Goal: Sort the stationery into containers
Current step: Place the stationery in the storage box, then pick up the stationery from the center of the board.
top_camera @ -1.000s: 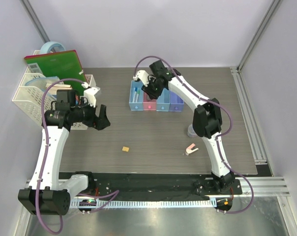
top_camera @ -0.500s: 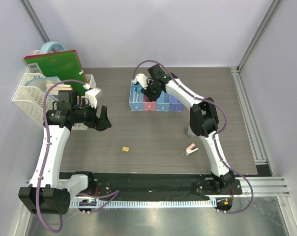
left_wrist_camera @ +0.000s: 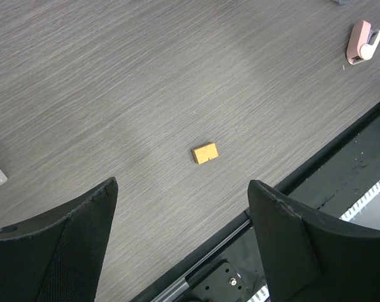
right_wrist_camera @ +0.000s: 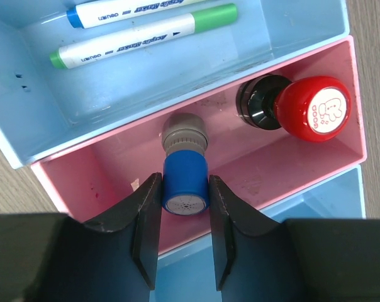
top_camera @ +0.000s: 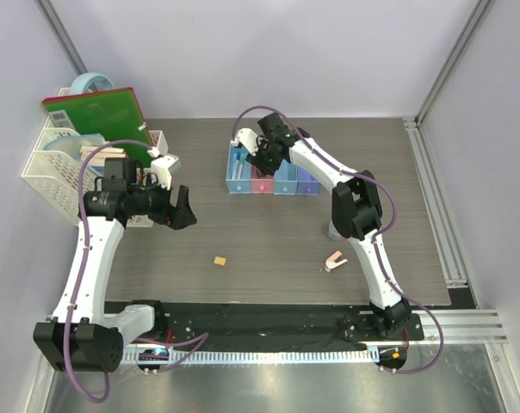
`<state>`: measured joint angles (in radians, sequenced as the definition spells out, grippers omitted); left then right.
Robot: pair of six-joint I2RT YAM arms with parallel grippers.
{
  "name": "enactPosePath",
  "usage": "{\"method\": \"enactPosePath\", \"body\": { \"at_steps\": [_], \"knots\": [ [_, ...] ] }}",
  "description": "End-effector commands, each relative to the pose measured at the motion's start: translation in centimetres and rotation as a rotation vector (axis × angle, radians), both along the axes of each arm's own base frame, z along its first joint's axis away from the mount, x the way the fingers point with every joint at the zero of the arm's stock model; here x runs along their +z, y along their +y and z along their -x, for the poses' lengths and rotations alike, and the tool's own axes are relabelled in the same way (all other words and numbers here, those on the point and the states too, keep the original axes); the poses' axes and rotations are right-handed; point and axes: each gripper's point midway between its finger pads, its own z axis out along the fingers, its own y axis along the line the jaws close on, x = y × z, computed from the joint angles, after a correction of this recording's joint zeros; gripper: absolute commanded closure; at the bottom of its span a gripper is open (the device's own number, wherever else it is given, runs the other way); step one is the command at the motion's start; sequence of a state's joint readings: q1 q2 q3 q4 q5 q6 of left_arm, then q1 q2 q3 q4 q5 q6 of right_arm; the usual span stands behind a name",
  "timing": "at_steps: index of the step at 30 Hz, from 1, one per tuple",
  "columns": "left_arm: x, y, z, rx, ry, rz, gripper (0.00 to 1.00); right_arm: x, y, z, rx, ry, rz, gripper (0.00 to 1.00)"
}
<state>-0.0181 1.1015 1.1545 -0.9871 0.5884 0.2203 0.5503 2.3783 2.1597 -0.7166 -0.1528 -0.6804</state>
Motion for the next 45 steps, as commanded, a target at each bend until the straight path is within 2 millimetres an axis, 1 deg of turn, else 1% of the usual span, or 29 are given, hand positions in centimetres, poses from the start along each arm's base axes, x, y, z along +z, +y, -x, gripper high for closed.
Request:
{"method": "enactPosePath", "body": {
  "at_steps": [1,2,4,6,7,9,11,14,19,20,22,24,26,27,33,35,36,37,38,39,40,41,42,43,45],
  "knots": [
    [0.5,-0.5,-0.5,-0.015,-0.025,0.032,0.16,1.8,0.3,-1.0,-0.004,-0.067,-0.016,0.61],
    [0.4,-0.5,-0.5,-0.014,-0.024,0.034,0.16,1.9,0.2,-1.1,-0.009,-0.07,-0.016,0.57],
    [0.4,-0.6,-0.5,-0.013,-0.023,0.037,0.16,1.9,0.2,-1.0,-0.011,-0.072,-0.018,0.52],
    [0.3,-0.6,-0.5,-0.011,-0.018,0.043,0.16,1.9,0.3,-1.0,-0.012,-0.074,-0.019,0.45],
    [0.2,-0.7,-0.5,-0.014,-0.017,0.044,0.16,2.1,0.2,-1.1,-0.014,-0.078,-0.022,0.4],
    [0.1,-0.7,-0.5,-0.013,-0.013,0.049,0.16,2.2,0.2,-1.1,-0.018,-0.083,-0.022,0.37],
    [-0.1,-0.8,-0.5,-0.013,-0.008,0.053,0.16,2.9,0.2,-1.4,-0.022,-0.098,-0.032,0.34],
    [-0.3,-0.8,-0.6,-0.011,-0.005,0.057,0.16,3.7,0.4,-1.6,-0.03,-0.116,-0.047,0.32],
    [-0.5,-1.1,-0.6,-0.009,0.005,0.074,0.16,6.1,0.6,-1.9,-0.048,-0.158,-0.083,0.31],
    [-0.5,-1.1,-0.7,-0.009,0.003,0.077,0.16,6.9,0.6,-2.0,-0.053,-0.17,-0.094,0.31],
    [-0.5,-1.2,-0.7,-0.008,0.003,0.083,0.16,7.9,0.6,-1.8,-0.06,-0.178,-0.111,0.31],
    [-0.5,-1.3,-0.8,-0.005,0.003,0.089,0.17,9.5,0.5,-1.7,-0.065,-0.202,-0.128,0.31],
    [-0.3,-1.4,-0.9,-0.003,0.001,0.102,0.17,10.7,0.3,-1.6,-0.073,-0.227,-0.141,0.31],
    [-0.3,-1.5,-1.0,-0.003,-0.005,0.105,0.17,11.7,0.1,-1.6,-0.077,-0.252,-0.152,0.31],
    [-0.1,-1.7,-0.9,0.001,-0.009,0.126,0.17,13.7,-1.0,-1.8,-0.097,-0.327,-0.13,0.31],
    [-0.4,-1.5,-1.0,0.008,-0.018,0.114,0.18,14.8,-1.4,-1.6,-0.113,-0.346,-0.133,0.31],
    [-0.9,-1.0,-1.4,0.032,-0.024,0.084,0.18,14.6,-1.7,-1.4,-0.129,-0.334,-0.135,0.31],
    [-1.2,-0.7,-1.9,0.045,-0.039,0.065,0.19,14.9,-1.9,-1.1,-0.134,-0.332,-0.14,0.3],
    [-1.9,-0.3,-2.1,0.059,-0.029,0.045,0.2,15.9,-2.3,-0.4,-0.139,-0.338,-0.15,0.3],
    [-3.0,0.0,-2.4,0.053,-0.011,0.013,0.2,15.0,-2.7,0.7,-0.131,-0.293,-0.132,0.3],
    [-3.7,0.4,-2.6,0.053,-0.001,-0.018,0.2,14.7,-3.0,1.5,-0.12,-0.269,-0.124,0.3],
    [-4.5,0.6,-2.5,0.042,0.012,-0.042,0.19,15.6,-3.4,2.7,-0.104,-0.263,-0.123,0.3],
    [-5.7,0.9,-2.7,0.007,0.022,-0.082,0.18,13.6,-4.1,4.5,-0.086,-0.195,-0.086,0.3],
    [-6.3,0.9,-2.5,-0.028,0.029,-0.097,0.17,13.0,-4.7,5.5,-0.077,-0.168,-0.069,0.29],
    [-7.9,0.9,-2.1,-0.094,0.055,-0.131,0.14,11.7,-6.4,8.7,-0.057,-0.089,-0.027,0.29]
  ]
}}
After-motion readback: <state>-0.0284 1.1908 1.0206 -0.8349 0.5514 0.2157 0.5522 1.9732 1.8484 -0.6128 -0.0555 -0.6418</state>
